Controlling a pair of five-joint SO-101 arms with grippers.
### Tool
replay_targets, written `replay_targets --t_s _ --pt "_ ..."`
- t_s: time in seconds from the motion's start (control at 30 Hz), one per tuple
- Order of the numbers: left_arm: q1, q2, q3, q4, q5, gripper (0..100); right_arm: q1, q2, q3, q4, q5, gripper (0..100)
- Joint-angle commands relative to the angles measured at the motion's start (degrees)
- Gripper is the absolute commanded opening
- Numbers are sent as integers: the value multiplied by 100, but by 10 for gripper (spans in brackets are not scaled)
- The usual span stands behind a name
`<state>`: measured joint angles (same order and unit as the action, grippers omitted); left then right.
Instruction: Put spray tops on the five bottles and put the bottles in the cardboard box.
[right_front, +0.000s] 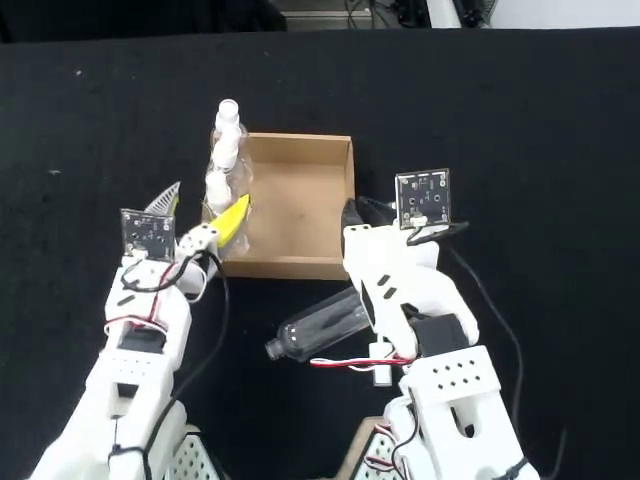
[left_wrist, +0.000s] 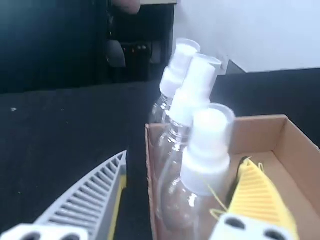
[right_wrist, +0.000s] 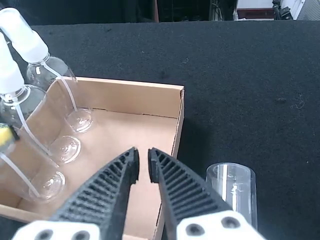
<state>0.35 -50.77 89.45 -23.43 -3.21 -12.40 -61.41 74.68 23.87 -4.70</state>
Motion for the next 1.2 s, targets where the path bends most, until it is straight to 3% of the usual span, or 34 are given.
replay_targets --t_s 0.0,0.2,0.67,0.93,1.17 --pt "295 -703 -75 1064 0 235 62 -110 -66 -141 9 25" --pt "356 -1793 -119 1802 9 231 62 -101 -4 -158 9 25" --pt "470 -3947 -110 4870 9 231 -26 -110 31 -149 9 25" --pt "400 -5468 -127 6189 -44 231 -35 -84 -75 -88 0 26" --pt "-321 -5292 -251 6593 -44 231 -26 -75 -1174 1363 0 26"
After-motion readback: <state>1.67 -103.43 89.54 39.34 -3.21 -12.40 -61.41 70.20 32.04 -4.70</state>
